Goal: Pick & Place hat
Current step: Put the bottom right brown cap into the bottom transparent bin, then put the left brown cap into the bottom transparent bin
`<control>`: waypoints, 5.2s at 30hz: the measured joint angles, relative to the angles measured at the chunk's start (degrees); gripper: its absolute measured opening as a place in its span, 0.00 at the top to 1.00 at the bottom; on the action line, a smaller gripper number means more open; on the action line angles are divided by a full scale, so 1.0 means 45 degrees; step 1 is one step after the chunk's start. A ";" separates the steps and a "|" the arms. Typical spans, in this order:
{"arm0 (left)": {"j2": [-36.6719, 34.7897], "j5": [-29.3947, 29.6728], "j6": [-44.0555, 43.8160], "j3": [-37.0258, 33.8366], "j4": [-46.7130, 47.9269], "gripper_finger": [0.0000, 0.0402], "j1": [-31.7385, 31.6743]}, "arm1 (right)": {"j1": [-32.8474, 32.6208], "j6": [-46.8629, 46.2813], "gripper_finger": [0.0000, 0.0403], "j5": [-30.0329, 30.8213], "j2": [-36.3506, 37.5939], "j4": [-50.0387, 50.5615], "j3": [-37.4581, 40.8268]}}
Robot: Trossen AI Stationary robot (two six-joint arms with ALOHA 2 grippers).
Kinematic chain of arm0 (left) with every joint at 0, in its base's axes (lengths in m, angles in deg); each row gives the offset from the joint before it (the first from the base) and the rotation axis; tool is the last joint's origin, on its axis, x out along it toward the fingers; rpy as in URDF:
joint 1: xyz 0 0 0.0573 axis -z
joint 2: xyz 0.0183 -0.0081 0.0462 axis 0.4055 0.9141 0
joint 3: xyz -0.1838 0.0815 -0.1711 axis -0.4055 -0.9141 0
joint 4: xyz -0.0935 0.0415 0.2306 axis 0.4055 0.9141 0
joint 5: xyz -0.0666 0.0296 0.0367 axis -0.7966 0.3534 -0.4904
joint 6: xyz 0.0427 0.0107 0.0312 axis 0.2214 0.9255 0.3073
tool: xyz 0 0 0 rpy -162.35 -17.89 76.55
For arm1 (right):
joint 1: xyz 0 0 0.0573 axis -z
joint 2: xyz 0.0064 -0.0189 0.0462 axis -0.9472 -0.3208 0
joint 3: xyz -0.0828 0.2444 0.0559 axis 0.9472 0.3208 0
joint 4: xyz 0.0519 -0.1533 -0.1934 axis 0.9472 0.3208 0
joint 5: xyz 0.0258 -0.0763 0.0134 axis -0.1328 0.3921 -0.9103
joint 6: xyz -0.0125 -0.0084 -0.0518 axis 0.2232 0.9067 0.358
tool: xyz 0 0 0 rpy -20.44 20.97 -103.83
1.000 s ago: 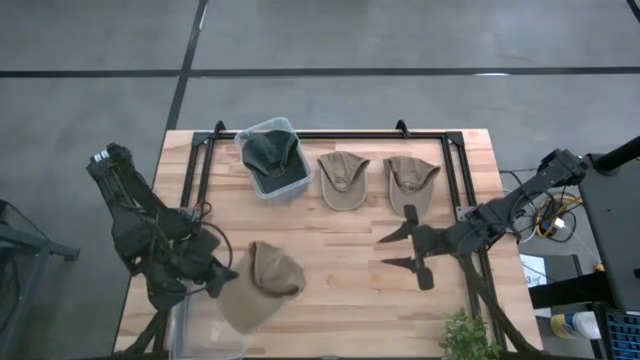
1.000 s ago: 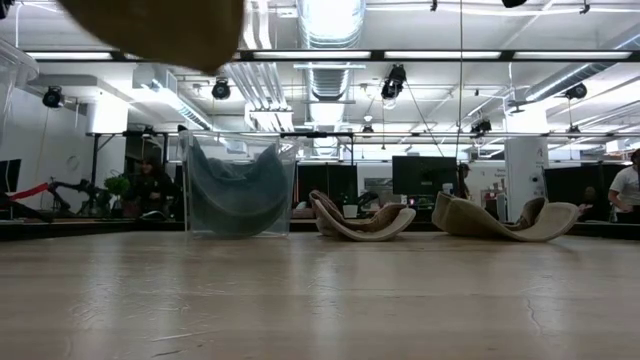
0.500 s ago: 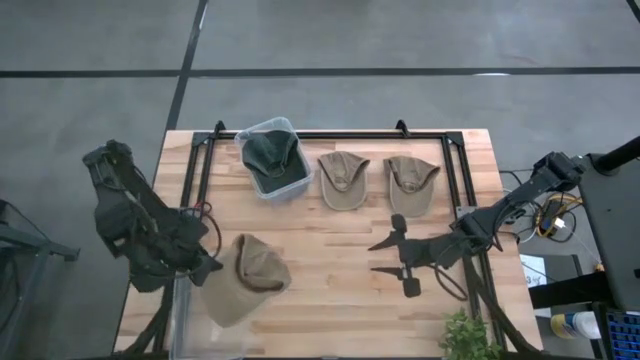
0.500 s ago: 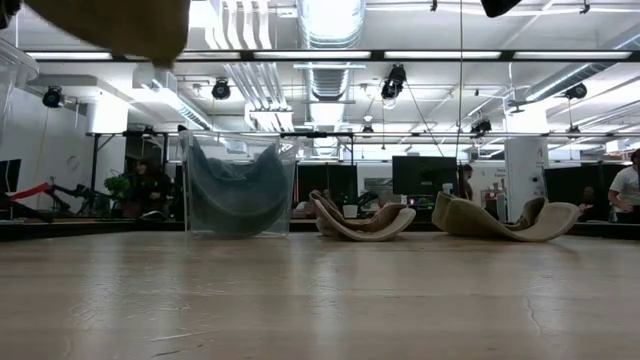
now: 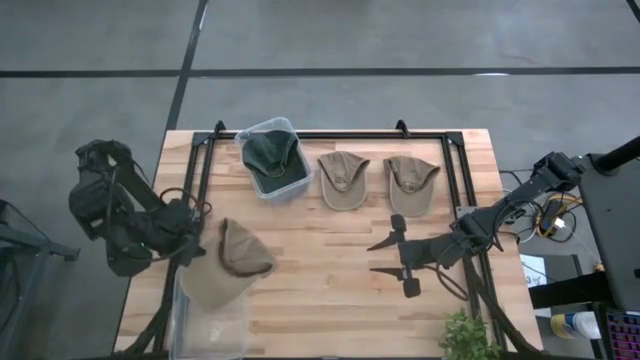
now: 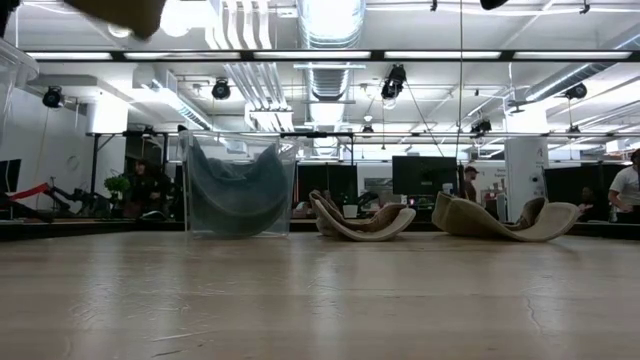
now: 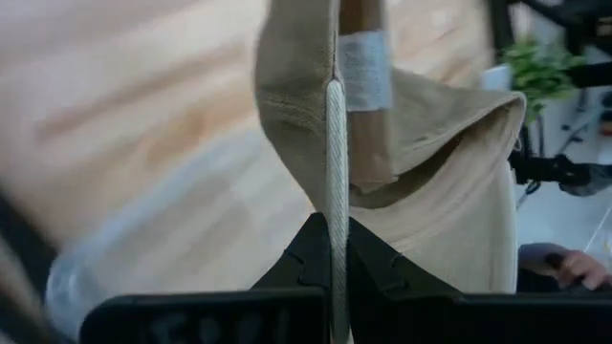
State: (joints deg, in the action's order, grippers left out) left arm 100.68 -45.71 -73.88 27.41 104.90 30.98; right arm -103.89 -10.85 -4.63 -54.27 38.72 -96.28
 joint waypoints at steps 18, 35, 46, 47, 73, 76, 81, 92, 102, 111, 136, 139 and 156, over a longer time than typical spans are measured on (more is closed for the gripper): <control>0.0525 -0.4463 -0.3424 -0.0044 0.0973 0.98 -0.0011 | 0.0005 0.1822 0.47 0.0005 -0.0005 -0.0364 0.0000; 0.2869 -0.5710 -0.3697 -0.0450 0.0874 0.98 -0.0225 | -0.0005 0.1764 0.47 -0.0015 -0.0005 -0.0267 0.0049; 0.3954 -0.6344 -0.3815 -0.0500 0.0957 0.98 -0.0341 | -0.0005 0.1671 0.47 -0.0053 -0.0005 -0.0128 0.0063; 0.4023 -0.6423 -0.3822 -0.0518 0.0979 0.98 -0.0328 | -0.0005 0.1585 0.47 -0.0058 -0.0005 -0.0097 0.0063; 0.5043 -0.4475 -0.3191 -0.0918 0.0283 0.83 -0.0510 | 0.0005 0.1778 0.47 -0.0015 -0.0010 0.0101 0.0073; 0.5005 -0.4243 -0.2856 -0.0918 -0.0307 0.80 -0.0526 | 0.0005 0.1769 0.47 -0.0015 -0.0010 0.0102 0.0073; 0.4838 -0.4182 -0.2358 -0.0918 -0.0138 0.79 -0.0528 | -0.0005 0.1761 0.47 -0.0015 -0.0010 0.0123 0.0145; 0.3527 0.2582 0.0407 -0.0874 -0.0251 0.79 -0.1056 | -0.0005 0.0384 0.47 0.0024 0.0056 0.0920 0.0146; 0.2891 0.9215 0.5044 -0.0869 -0.1879 0.79 -0.2638 | -0.0005 -0.2493 0.47 0.3013 0.0170 0.2944 0.0146; 0.2935 1.1120 0.9039 -0.0875 -0.3297 0.79 -0.3651 | 0.0608 -0.5136 0.47 0.4774 0.0126 0.4396 0.0271; 0.2989 1.0475 1.1309 -0.0908 -0.3341 0.79 -0.4387 | 1.0499 -0.8922 0.47 -0.2832 -0.3214 0.2282 0.1098; 0.2989 1.0475 1.1314 -0.0908 -0.3336 0.79 -0.4387 | 1.1134 -0.8943 0.47 -0.3160 -0.3714 0.1907 0.1098; 0.2989 1.0630 1.1299 -0.0903 -0.3336 0.79 -0.4416 | 1.2502 -0.8407 0.62 -0.5022 -0.5556 -0.0330 0.1098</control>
State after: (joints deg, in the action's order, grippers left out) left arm 114.12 2.13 -23.03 23.34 89.89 11.10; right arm -47.63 -48.68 -27.23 -79.28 37.23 -91.34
